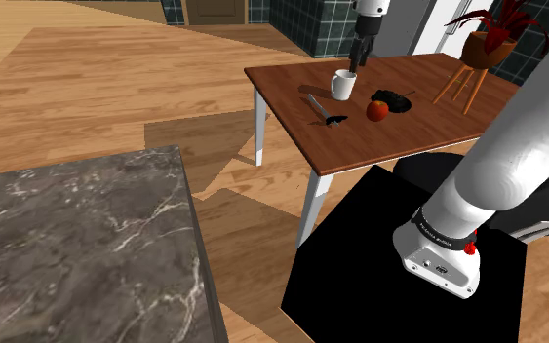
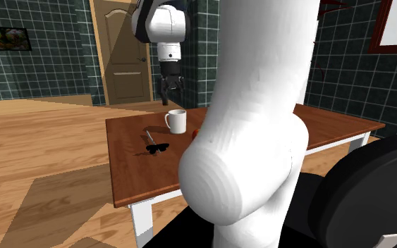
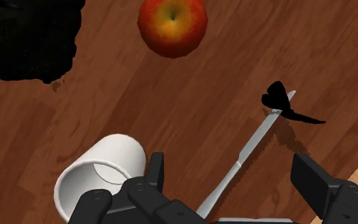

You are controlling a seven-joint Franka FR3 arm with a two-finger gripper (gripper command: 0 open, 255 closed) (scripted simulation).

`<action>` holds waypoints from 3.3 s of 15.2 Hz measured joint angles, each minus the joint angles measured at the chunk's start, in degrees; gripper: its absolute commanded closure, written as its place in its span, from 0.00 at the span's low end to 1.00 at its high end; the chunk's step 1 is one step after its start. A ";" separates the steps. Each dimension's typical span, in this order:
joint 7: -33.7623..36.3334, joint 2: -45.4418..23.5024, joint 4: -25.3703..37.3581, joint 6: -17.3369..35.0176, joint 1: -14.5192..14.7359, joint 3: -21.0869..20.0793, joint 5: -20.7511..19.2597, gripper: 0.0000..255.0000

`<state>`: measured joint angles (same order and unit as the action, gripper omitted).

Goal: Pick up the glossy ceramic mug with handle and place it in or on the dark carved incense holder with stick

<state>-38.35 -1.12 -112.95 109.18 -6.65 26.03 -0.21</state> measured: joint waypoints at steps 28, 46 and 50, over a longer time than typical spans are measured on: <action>-15.48 -35.64 32.79 0.32 -13.74 -0.76 15.78 1.00; -14.95 -33.97 35.48 -3.89 -13.75 -0.28 15.00 1.00; -14.61 -33.49 38.02 -6.80 -13.96 -0.11 14.70 1.00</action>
<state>-52.95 -34.62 -74.92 102.38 -20.61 25.92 14.50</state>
